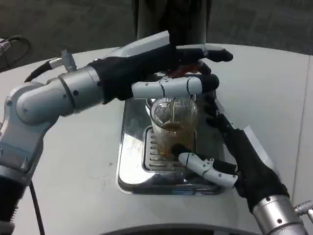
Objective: Grasp the cup under the faucet to collect the drink, then remove the cup.
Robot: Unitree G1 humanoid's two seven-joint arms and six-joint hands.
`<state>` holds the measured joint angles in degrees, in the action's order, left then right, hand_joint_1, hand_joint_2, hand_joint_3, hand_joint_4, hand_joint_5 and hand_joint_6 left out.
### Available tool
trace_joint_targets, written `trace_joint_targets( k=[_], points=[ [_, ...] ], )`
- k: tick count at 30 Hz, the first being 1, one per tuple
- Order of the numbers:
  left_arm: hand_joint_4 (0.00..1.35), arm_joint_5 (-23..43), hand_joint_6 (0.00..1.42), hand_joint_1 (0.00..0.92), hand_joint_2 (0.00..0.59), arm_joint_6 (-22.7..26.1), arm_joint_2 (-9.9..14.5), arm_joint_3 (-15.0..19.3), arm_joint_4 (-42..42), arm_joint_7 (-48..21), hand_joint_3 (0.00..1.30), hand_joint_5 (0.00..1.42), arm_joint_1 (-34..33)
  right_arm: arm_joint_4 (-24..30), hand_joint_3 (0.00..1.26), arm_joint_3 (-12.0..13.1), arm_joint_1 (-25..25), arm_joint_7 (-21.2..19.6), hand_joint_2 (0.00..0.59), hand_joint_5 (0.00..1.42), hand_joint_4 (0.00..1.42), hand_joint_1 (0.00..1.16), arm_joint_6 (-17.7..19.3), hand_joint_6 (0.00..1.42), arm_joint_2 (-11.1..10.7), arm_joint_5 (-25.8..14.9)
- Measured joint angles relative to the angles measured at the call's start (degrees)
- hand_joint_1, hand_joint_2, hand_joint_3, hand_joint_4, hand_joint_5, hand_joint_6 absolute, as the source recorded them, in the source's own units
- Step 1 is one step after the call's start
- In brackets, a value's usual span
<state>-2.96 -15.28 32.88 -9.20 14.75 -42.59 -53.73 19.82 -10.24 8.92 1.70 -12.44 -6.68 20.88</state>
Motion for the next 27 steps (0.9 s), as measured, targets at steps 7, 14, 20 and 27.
trace_joint_targets(
  k=[7, 14, 20, 27],
  points=[
    [0.1, 0.01, 0.16, 0.0, 0.183, -0.12, 0.01, 0.22, 0.87, -0.27, 0.18, 0.19, -0.5, -5.66, 0.02, 0.54, 3.78, -2.59, 0.239, 0.1, 0.06, 0.61, 2.46, 0.16, 0.76, 0.01],
    [0.1, 0.01, 0.16, 0.0, 0.183, -1.12, 0.0, 0.25, 3.01, -0.54, 0.17, 0.19, -1.84, -10.9, 0.02, 0.08, 6.53, -4.93, 0.24, 0.1, 0.06, 0.6, 4.38, 0.16, 1.64, 0.38],
    [0.1, 0.0, 0.16, 0.0, 0.183, -2.18, -0.01, 0.24, 4.61, -0.91, 0.17, 0.19, -2.67, -15.41, 0.02, -0.57, 7.3, -6.97, 0.241, 0.1, 0.06, 0.6, 5.6, 0.16, 2.56, 0.72],
    [0.09, 0.01, 0.16, 0.0, 0.186, -3.13, -0.14, 0.24, 5.74, -0.92, 0.17, 0.19, -3.08, -19.36, 0.02, -1.0, 9.75, -9.55, 0.243, 0.09, 0.06, 0.62, 7.37, 0.16, 4.03, 1.52]
  ],
)
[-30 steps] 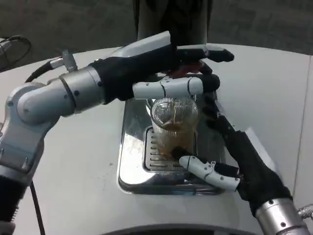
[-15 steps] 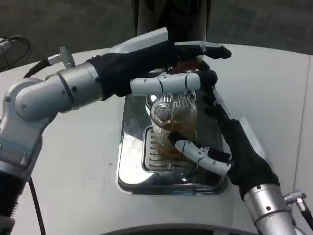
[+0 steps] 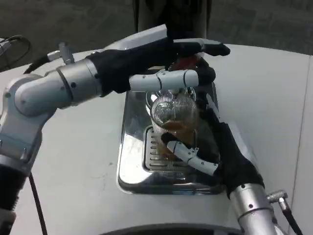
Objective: Grasp the cup under the faucet to collect the drink, then remove the cup.
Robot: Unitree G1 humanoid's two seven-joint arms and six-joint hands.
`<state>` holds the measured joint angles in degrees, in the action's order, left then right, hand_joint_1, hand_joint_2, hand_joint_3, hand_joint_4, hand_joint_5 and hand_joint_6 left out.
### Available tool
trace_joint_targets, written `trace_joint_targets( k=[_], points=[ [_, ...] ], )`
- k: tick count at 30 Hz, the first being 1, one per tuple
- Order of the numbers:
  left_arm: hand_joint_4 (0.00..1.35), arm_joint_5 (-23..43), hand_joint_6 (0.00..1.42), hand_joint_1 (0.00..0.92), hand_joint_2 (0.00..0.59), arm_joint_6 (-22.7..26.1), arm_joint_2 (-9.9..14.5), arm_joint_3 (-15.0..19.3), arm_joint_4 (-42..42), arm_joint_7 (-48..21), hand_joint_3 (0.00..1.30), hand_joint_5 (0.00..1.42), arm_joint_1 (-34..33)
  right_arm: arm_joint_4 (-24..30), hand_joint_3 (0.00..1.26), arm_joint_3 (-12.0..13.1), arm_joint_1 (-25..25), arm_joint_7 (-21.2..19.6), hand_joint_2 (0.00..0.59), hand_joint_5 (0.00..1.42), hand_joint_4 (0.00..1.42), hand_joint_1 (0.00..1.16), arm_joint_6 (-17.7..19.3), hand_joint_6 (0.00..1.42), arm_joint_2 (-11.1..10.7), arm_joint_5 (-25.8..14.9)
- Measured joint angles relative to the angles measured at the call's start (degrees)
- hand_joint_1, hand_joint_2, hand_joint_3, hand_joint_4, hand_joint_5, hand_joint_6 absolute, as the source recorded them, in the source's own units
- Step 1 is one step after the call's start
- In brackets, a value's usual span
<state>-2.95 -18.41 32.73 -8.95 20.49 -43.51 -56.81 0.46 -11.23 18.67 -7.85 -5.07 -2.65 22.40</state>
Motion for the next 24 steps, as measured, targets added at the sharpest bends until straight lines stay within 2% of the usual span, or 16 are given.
trace_joint_targets(
  k=[15, 24],
  points=[
    [0.09, 0.0, 0.16, 0.0, 0.188, -0.43, 0.28, 0.12, 0.62, -1.01, 0.18, 0.19, -0.66, -6.48, 0.0, -0.93, 3.86, -3.74, 0.226, 0.06, 0.01, 0.68, 1.35, 0.13, 2.73, 0.82],
    [0.09, -1.23, 0.16, 0.0, 0.192, -2.53, 0.96, 0.19, 0.62, -1.56, 0.18, 0.19, -0.76, -7.2, 0.0, -1.08, 3.92, -5.13, 0.226, 0.05, 0.0, 0.69, 1.48, 0.11, 3.86, 0.98]
  ],
)
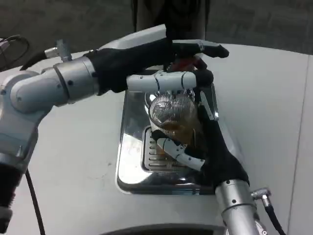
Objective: Grasp the cup under the faucet to collect the drink, then remove the cup.
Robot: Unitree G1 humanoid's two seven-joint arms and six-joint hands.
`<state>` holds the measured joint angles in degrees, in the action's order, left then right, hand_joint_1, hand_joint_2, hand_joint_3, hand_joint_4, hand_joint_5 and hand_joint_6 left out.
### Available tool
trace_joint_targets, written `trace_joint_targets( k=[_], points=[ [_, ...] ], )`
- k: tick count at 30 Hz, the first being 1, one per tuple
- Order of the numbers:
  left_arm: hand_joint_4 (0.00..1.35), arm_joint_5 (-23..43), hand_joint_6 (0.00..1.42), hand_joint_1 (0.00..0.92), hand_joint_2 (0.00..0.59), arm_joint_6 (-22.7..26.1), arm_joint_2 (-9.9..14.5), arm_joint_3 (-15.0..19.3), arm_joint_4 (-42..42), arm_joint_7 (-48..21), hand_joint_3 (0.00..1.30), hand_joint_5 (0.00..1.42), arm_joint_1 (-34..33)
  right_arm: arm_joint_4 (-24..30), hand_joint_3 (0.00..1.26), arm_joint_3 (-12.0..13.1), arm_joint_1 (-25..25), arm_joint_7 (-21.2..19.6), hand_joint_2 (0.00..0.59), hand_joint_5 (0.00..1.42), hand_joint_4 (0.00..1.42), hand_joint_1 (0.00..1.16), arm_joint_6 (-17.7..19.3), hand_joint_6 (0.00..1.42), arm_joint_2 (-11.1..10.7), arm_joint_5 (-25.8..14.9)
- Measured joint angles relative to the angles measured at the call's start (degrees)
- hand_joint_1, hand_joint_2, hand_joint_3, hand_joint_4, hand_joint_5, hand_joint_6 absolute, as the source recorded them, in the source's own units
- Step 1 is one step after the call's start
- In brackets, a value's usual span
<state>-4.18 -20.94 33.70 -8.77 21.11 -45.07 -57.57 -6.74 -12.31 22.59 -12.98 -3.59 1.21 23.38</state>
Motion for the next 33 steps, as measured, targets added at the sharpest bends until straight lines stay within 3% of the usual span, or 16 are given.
trace_joint_targets(
  k=[10, 21, 33],
  points=[
    [0.1, -2.86, 0.16, 0.0, 0.192, -3.5, 0.3, -0.47, 0.32, 0.02, 0.18, 0.18, -0.69, -1.76, 0.0, -0.49, 0.0, -2.56, 0.226, 0.05, 0.0, 0.69, 0.18, 0.11, 0.6, 1.14],
    [0.1, -3.13, 0.16, 0.0, 0.198, -4.6, 0.29, -0.49, 1.29, 0.03, 0.18, 0.18, -1.06, -3.07, 0.0, -0.72, 0.09, -4.6, 0.223, 0.06, 0.02, 0.69, 0.37, 0.1, 2.54, 1.29],
    [0.11, -3.3, 0.16, 0.0, 0.199, -5.45, 0.26, -0.64, 2.37, 0.3, 0.19, 0.19, -1.53, -4.76, 0.0, -1.47, 1.22, -6.14, 0.23, 0.09, 0.05, 0.67, 0.73, 0.1, 3.13, 2.46]
  ],
)
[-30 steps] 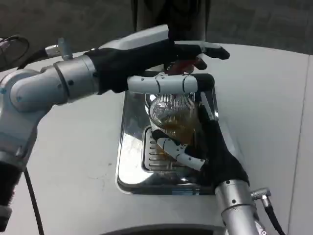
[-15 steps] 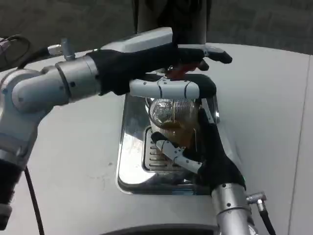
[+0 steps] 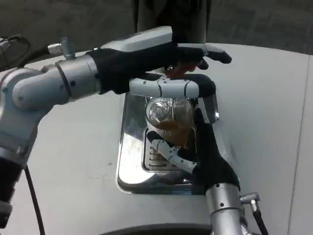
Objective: Grasp the cup under the faucet to collect the drink, then remove the cup.
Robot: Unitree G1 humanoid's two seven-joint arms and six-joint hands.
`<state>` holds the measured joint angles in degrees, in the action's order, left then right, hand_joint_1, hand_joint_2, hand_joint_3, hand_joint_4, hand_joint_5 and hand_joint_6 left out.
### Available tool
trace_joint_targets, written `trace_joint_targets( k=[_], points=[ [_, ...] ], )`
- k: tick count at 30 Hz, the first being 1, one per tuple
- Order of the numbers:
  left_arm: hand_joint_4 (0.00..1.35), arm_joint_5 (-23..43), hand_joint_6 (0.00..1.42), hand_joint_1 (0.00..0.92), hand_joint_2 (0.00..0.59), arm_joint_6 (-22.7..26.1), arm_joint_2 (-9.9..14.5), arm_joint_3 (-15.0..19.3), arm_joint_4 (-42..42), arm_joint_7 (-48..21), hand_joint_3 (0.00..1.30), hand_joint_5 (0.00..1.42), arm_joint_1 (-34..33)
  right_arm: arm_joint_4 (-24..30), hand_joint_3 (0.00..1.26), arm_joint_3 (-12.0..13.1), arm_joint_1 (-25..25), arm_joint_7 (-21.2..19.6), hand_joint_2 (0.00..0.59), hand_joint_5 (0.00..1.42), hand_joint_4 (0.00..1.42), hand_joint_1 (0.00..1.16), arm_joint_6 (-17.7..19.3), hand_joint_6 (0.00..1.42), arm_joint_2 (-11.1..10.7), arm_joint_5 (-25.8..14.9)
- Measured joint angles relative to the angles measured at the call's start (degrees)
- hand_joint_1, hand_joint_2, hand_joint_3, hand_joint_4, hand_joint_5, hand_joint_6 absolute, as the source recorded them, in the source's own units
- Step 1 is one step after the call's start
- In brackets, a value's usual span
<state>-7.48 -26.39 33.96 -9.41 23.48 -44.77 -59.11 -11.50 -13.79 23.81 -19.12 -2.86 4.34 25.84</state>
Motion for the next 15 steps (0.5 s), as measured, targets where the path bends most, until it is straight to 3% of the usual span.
trace_joint_targets(
  k=[15],
  points=[
    [0.11, -0.1, 0.16, 0.0, 0.207, -0.89, -0.07, -0.3, 1.48, 0.21, 0.19, 0.19, -0.87, -3.96, 0.03, -0.04, 2.63, -3.15, 0.236, 0.14, 0.1, 0.68, 0.0, 0.11, 1.76, 1.13]
  ],
)
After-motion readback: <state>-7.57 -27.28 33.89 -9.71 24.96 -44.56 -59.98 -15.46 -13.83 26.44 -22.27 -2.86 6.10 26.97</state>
